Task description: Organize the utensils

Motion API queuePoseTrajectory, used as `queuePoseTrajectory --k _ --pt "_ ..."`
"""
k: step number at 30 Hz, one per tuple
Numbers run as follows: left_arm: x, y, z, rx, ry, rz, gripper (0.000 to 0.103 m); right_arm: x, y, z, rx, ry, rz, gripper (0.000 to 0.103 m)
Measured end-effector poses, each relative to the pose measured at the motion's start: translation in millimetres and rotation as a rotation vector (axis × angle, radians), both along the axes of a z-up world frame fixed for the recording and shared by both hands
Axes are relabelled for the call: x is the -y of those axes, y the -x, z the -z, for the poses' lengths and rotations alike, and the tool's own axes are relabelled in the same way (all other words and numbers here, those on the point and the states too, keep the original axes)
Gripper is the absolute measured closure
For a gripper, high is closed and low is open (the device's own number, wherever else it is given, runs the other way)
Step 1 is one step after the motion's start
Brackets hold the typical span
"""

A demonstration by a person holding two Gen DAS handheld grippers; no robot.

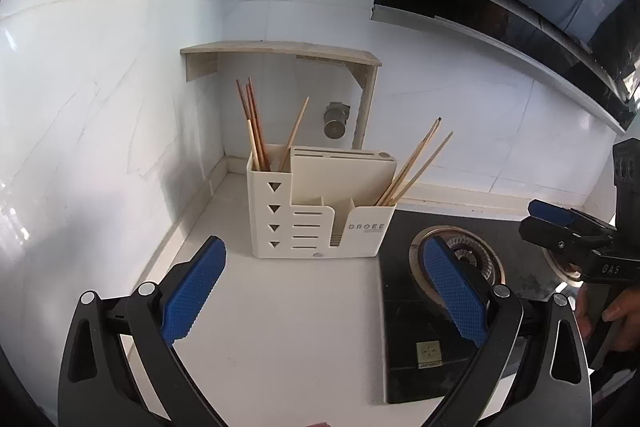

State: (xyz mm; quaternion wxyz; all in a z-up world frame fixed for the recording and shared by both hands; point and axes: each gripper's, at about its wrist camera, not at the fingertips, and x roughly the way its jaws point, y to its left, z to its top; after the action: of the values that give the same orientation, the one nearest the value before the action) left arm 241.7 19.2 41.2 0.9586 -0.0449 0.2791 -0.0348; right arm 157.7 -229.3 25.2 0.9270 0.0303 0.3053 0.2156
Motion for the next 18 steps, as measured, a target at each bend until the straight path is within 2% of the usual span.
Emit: queuePoseTrajectory --k 9,18 --pt "-6.2 8.4 3.2 -0.014 -0.006 -0.034 0.006 -7.1 12.8 6.4 -0.008 0.009 -0.028 0.006" --pt "-4.4 12.4 6.2 -0.030 -0.006 -0.026 0.006 -15.8 14.1 7.7 -0.005 0.015 -0.063 0.006"
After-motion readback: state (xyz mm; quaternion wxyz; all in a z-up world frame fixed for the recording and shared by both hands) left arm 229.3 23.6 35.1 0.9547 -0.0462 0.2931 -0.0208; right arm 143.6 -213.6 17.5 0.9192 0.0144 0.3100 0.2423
